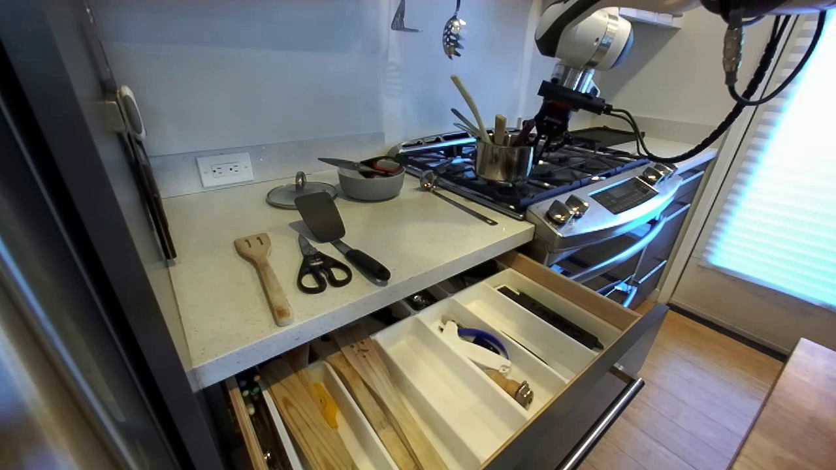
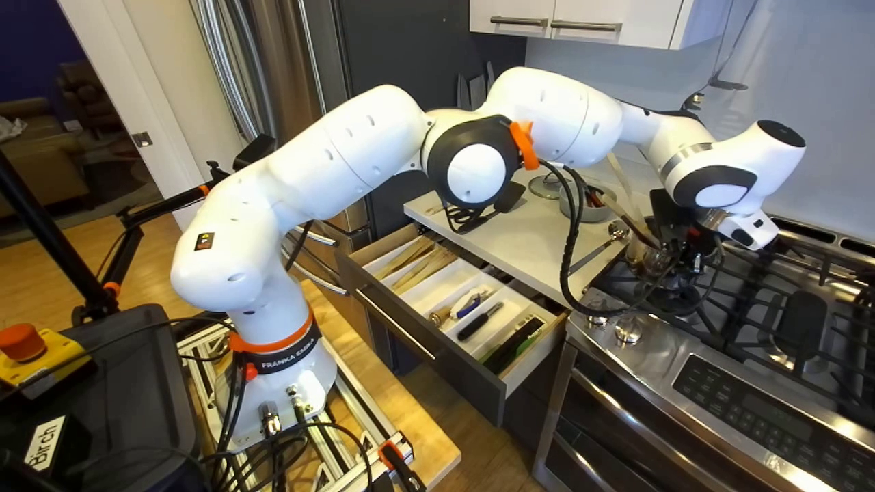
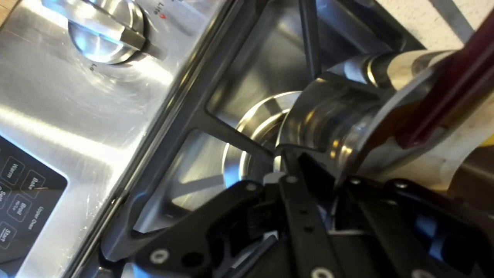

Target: Pick up the pot and put it on the kitchen counter

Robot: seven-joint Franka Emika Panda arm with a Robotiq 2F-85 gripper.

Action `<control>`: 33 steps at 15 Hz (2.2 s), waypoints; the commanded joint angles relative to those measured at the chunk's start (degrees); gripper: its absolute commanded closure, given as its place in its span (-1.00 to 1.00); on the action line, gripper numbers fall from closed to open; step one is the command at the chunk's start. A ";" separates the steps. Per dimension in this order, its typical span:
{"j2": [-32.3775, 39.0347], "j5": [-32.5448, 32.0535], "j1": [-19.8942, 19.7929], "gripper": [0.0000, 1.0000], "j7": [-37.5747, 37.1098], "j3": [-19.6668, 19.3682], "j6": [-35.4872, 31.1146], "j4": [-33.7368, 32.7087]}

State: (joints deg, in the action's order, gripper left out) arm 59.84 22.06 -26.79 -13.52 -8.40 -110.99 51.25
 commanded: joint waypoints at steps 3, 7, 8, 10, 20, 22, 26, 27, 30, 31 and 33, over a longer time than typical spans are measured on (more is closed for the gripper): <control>-1.17 -0.27 0.98 0.97 -0.32 -0.54 -2.45 0.03; -3.07 0.98 0.64 0.96 1.55 0.12 -7.41 2.76; -3.60 1.27 0.46 0.96 2.99 0.63 -8.44 3.31; -4.85 1.38 0.24 0.96 8.33 1.93 -9.26 4.27; -12.36 -2.73 6.94 0.96 31.49 6.19 -3.17 9.57; -12.21 -3.85 9.04 0.96 34.52 7.23 -0.95 9.25; -11.39 -3.93 11.78 0.96 41.94 10.30 0.87 9.04; -11.14 -4.01 12.48 0.96 42.79 10.70 0.69 9.09; -10.75 -5.56 11.78 0.96 45.11 14.26 2.31 9.27; -9.10 -6.69 12.72 0.96 42.27 13.14 0.25 8.00; -8.82 -7.28 12.93 0.86 42.45 13.44 0.19 8.27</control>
State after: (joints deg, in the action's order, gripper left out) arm 50.89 15.55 -13.28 29.22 4.14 -110.95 59.80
